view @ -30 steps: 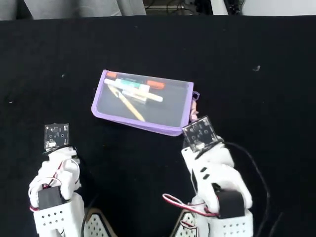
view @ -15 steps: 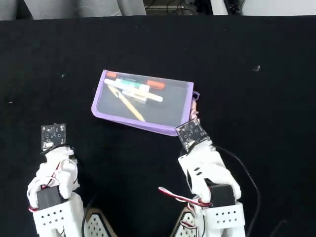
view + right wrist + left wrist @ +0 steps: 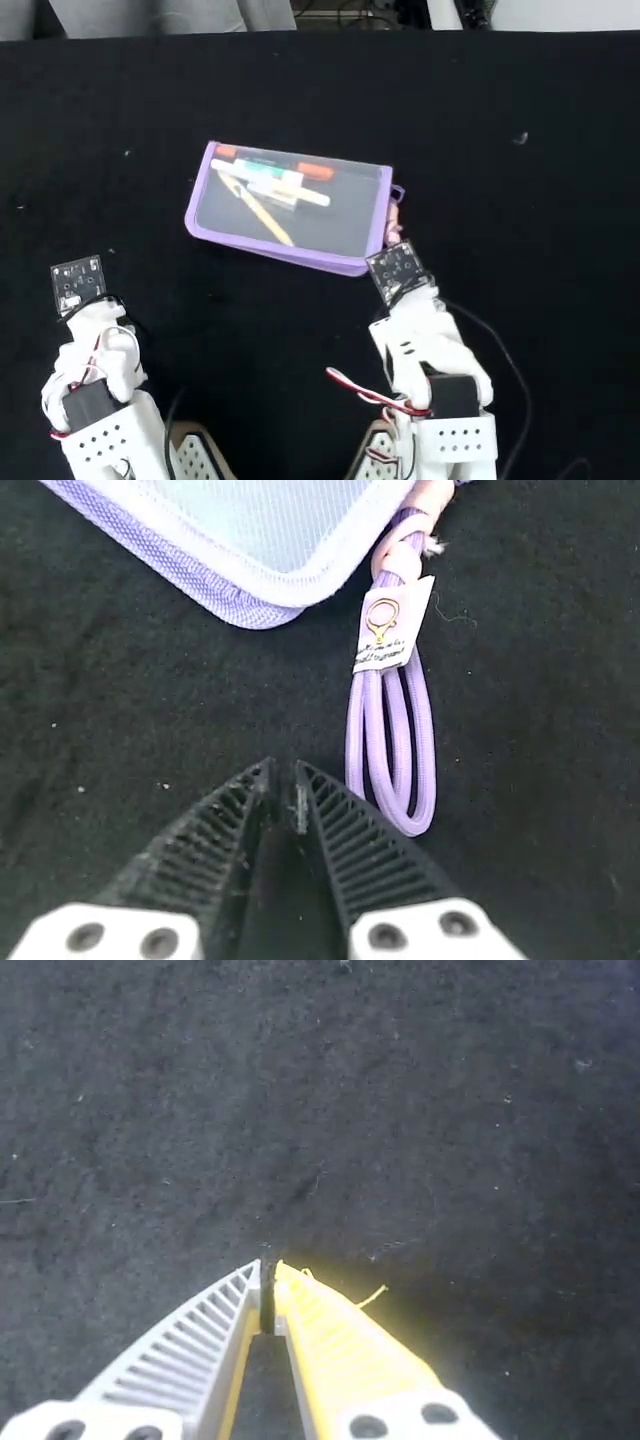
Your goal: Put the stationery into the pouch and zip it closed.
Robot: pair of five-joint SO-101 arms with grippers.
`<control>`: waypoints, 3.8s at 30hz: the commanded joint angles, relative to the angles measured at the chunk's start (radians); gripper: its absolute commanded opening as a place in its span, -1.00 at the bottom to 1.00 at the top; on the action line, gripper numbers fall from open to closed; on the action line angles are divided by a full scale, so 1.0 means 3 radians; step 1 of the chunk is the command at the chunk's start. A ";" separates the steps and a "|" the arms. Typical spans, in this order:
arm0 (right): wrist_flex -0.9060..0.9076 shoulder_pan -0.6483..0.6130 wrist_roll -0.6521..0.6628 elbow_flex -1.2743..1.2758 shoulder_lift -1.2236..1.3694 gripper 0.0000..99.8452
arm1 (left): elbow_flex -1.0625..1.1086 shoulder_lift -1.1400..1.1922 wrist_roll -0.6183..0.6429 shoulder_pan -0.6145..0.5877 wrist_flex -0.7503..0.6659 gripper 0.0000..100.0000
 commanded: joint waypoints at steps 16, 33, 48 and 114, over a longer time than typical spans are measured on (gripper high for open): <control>0.0425 0.0077 0.0005 -0.0008 -0.0253 -0.97 | 0.0079 -0.0005 0.0015 0.0478 0.0026 -0.94; 0.0425 0.0061 0.0005 -0.0008 -0.0253 -0.97 | 0.0079 -0.0005 0.0005 0.0110 0.0026 -0.94; 0.0425 0.0061 0.0005 -0.0008 -0.0253 -0.97 | 0.0079 -0.0005 0.0005 0.0110 0.0026 -0.94; 0.0425 0.0061 0.0005 -0.0008 -0.0253 -0.97 | 0.0079 -0.0005 0.0010 0.0110 0.0026 -0.94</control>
